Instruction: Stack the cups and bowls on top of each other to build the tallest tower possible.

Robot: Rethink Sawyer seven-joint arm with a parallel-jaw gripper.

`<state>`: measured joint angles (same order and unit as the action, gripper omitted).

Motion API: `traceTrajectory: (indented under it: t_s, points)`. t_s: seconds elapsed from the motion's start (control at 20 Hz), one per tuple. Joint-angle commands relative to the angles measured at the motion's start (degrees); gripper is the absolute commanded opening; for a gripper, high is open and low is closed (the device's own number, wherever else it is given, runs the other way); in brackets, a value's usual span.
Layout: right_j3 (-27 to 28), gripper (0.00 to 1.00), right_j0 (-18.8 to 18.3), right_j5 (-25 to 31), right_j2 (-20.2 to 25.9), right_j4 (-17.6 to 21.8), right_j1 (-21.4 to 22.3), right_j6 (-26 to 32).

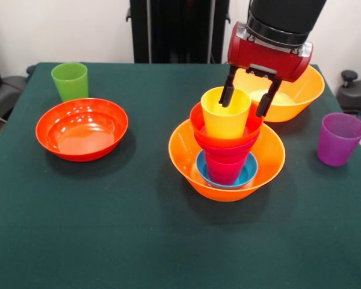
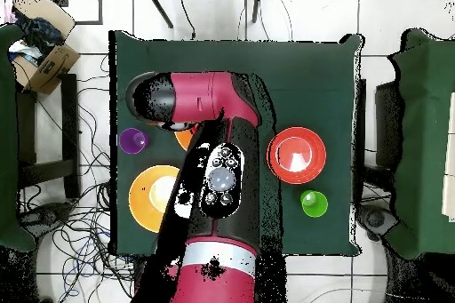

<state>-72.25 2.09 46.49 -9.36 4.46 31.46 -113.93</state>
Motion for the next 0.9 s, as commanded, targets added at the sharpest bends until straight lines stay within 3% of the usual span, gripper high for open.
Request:
traceTrajectory:
  t_s: [0.05, 0.9]
  points:
    - [-0.36, 1.00, -0.02, -1.58, 3.81, 1.25, -0.43, -2.71]
    - [-3.31, 1.00, -1.25, -0.79, 7.86, -1.51, 3.32, 0.44]
